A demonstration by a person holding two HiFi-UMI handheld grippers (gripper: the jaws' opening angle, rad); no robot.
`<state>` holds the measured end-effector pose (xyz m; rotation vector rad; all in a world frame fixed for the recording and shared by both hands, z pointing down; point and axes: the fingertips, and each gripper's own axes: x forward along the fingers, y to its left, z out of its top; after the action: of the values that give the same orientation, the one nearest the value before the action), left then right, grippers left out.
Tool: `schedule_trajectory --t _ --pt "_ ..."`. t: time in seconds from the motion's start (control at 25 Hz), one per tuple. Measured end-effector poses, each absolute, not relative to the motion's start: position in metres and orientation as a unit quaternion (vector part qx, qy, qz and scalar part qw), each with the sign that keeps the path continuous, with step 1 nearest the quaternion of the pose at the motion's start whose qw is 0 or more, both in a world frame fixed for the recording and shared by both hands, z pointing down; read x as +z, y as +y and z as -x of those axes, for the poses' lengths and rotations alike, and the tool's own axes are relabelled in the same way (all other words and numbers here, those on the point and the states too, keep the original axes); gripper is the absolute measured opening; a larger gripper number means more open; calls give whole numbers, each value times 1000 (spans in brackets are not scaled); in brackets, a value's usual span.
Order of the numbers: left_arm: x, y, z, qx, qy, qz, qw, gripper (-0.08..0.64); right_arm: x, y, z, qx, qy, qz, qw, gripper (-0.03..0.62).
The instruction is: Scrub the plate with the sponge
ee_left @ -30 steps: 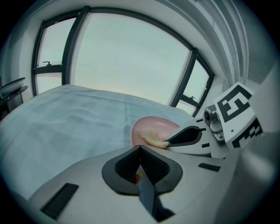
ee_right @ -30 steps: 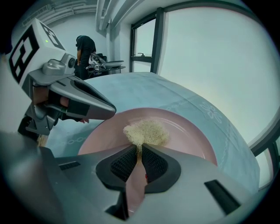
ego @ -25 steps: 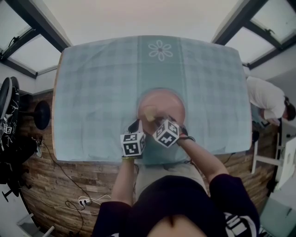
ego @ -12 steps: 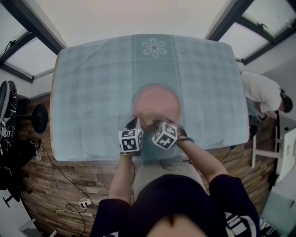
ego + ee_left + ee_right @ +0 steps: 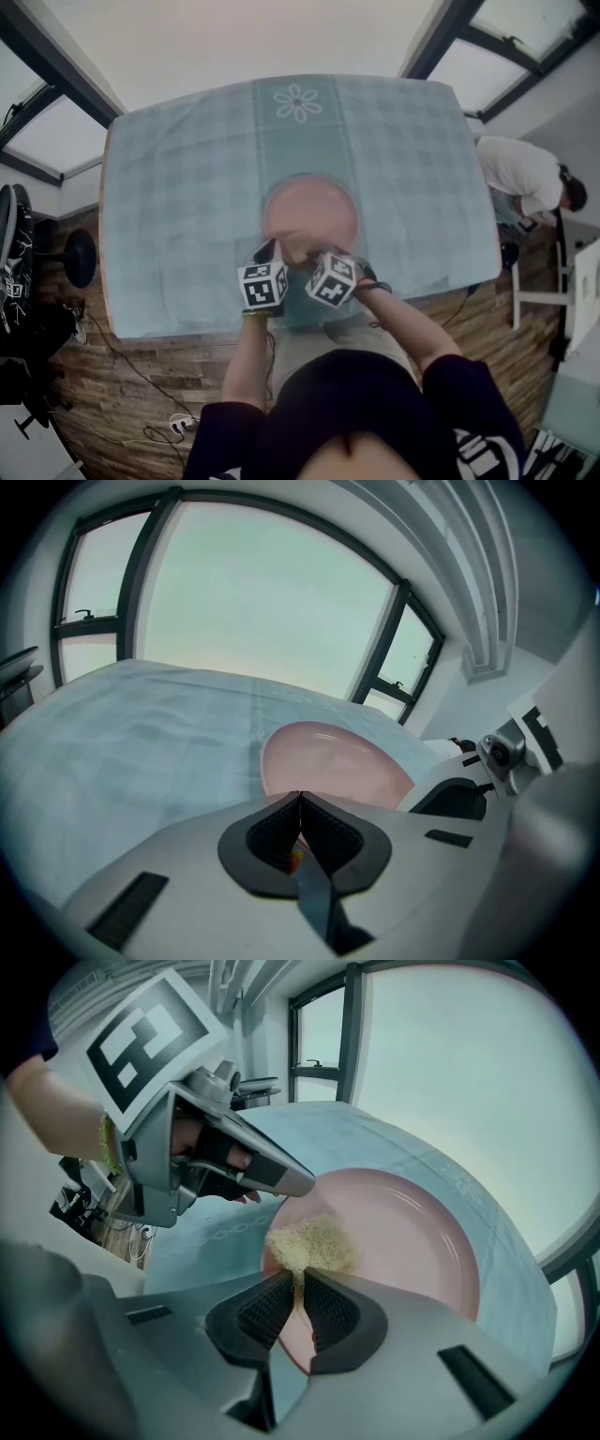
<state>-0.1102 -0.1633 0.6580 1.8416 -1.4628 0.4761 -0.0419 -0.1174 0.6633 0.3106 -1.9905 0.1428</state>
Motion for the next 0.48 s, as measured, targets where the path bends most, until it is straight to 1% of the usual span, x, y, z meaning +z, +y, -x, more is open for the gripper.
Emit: schedule_trajectory --t 0.28,0.48 --pt "661 -165 106 191 -561 -718 364 8 645 -123 29 40 -836 -148 527 44" --pt "661 -167 105 193 -560 -717 367 8 623 -145 16 52 -843 -182 503 44"
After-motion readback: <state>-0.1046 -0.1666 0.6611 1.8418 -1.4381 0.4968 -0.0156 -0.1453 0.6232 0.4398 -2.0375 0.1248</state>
